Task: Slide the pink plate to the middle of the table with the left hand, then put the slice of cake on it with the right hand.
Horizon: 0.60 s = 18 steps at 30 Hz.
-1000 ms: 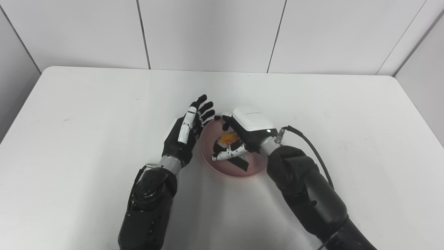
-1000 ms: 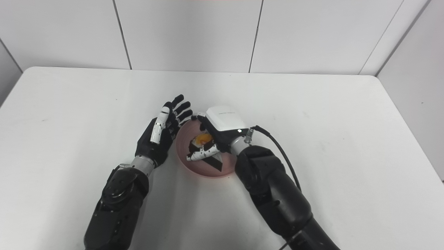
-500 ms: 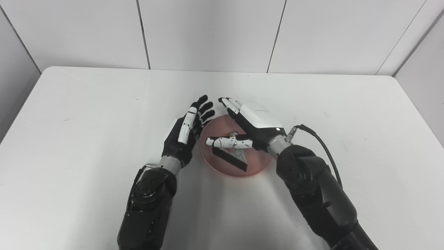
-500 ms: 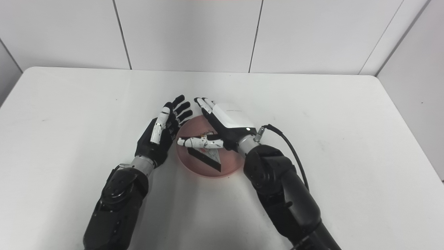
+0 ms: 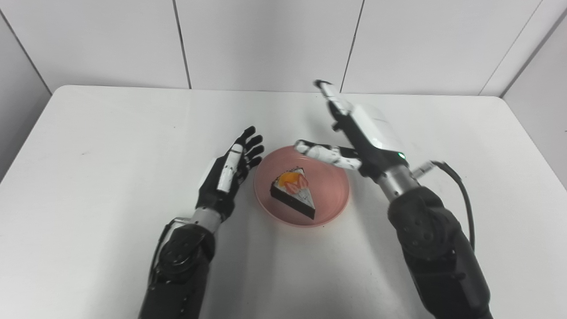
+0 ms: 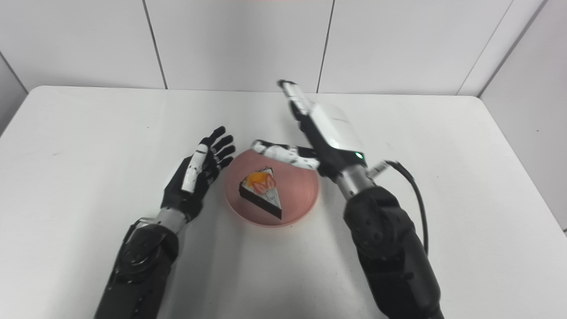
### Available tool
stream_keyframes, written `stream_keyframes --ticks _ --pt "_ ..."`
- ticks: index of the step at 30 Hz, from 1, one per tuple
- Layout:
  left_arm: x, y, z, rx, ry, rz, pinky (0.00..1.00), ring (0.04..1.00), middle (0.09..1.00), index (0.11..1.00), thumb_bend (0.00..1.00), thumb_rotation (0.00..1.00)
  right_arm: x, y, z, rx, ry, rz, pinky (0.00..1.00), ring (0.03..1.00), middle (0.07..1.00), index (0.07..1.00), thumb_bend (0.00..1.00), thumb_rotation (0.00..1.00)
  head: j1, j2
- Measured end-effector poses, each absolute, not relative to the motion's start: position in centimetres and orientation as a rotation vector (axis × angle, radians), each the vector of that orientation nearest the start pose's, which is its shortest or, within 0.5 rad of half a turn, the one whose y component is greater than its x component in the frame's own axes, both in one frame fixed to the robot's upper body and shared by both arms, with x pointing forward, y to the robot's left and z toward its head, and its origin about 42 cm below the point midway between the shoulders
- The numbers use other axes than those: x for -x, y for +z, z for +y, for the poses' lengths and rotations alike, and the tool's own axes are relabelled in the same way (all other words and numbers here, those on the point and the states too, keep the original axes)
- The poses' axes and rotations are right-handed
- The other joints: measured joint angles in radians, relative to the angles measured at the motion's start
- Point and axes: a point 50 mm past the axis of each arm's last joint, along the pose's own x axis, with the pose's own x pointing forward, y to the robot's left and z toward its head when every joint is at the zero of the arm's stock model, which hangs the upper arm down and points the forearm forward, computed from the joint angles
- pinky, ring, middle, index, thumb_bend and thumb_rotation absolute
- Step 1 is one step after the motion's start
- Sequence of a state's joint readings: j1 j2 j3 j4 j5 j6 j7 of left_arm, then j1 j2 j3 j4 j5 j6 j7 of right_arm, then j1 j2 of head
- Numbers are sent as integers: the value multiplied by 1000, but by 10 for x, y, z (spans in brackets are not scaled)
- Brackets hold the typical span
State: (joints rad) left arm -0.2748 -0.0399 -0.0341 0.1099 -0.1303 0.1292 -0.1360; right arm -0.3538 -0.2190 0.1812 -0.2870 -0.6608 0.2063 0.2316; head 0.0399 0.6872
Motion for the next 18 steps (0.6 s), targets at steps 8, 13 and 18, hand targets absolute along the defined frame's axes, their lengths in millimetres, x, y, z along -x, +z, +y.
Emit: stream_keyframes --ticks 8,13,18 --pt "-334 132 184 -11 -209 -145 1000 1000 1000 1000 464 1000 -321 178 -226 572 96 -313 998 1000 1000 1000 904 1000 -11 9" --pt "-312 129 190 -140 -193 -179 1000 1000 1000 1000 516 1000 -305 155 -223 403 113 -278 987 1000 1000 1000 572 1000 -17 17" --pt "-286 127 196 -230 -164 -228 1000 1000 1000 1000 530 1000 -299 143 -219 273 102 -243 1000 1000 1000 1000 329 1000 -15 15"
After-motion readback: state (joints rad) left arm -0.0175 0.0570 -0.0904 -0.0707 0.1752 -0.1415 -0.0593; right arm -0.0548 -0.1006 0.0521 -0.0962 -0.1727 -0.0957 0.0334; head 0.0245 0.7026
